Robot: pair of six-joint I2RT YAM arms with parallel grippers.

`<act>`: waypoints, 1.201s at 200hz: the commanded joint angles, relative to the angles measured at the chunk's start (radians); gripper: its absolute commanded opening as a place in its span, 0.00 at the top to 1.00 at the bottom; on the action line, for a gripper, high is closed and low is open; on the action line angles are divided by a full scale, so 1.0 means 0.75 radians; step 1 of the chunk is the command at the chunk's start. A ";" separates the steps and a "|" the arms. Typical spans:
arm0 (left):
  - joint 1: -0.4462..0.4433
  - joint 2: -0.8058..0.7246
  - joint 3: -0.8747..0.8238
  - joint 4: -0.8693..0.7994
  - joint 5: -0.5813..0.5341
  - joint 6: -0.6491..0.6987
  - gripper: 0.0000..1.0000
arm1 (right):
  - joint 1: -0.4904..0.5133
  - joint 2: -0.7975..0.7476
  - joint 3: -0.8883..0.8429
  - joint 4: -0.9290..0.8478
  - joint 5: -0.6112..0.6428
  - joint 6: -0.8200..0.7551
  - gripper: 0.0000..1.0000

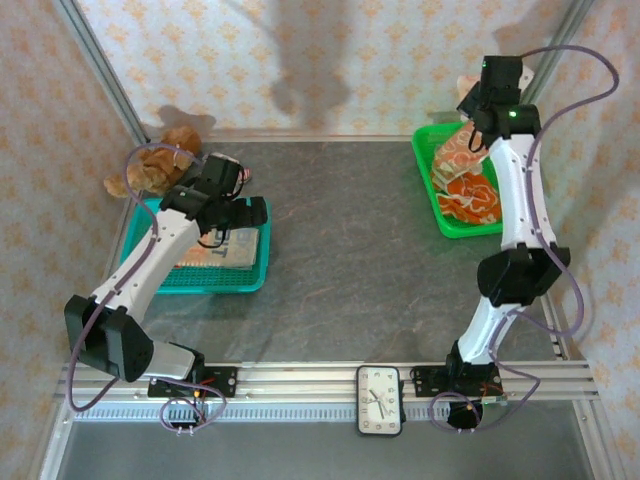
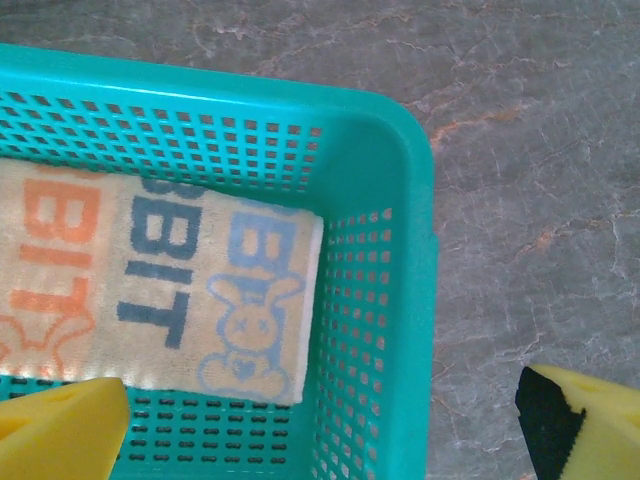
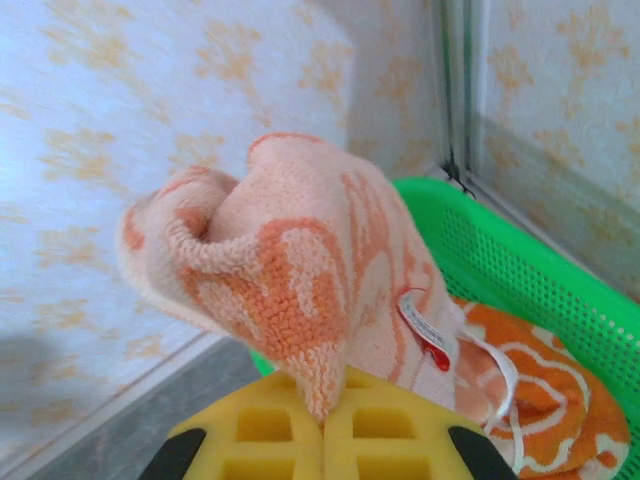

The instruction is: Fold and stack the towels

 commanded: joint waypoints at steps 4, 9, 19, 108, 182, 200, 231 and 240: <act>0.011 0.033 0.061 0.032 0.051 0.023 0.00 | 0.075 -0.141 -0.023 0.043 -0.027 -0.073 1.00; 0.011 0.037 0.065 0.034 0.056 0.024 0.00 | 0.093 -0.164 -0.023 0.047 -0.031 -0.084 1.00; 0.011 0.049 0.075 0.036 0.065 0.023 0.00 | 0.126 -0.213 -0.023 0.053 -0.034 -0.105 1.00; 0.010 0.099 0.118 0.052 0.067 0.012 0.00 | 0.487 -0.564 -0.326 0.039 -0.188 -0.082 1.00; 0.011 0.155 0.204 0.014 0.033 0.031 0.00 | 0.707 -0.569 -0.509 0.050 -0.334 0.011 1.00; 0.011 0.157 0.209 0.017 0.030 0.033 0.00 | 0.738 -0.558 -0.522 0.058 -0.336 0.007 1.00; 0.011 0.156 0.205 0.018 0.038 0.027 0.00 | 0.745 -0.559 -0.520 0.063 -0.325 0.003 1.00; 0.011 0.152 0.201 0.019 0.034 0.027 0.00 | 0.754 -0.565 -0.509 0.055 -0.327 0.000 1.00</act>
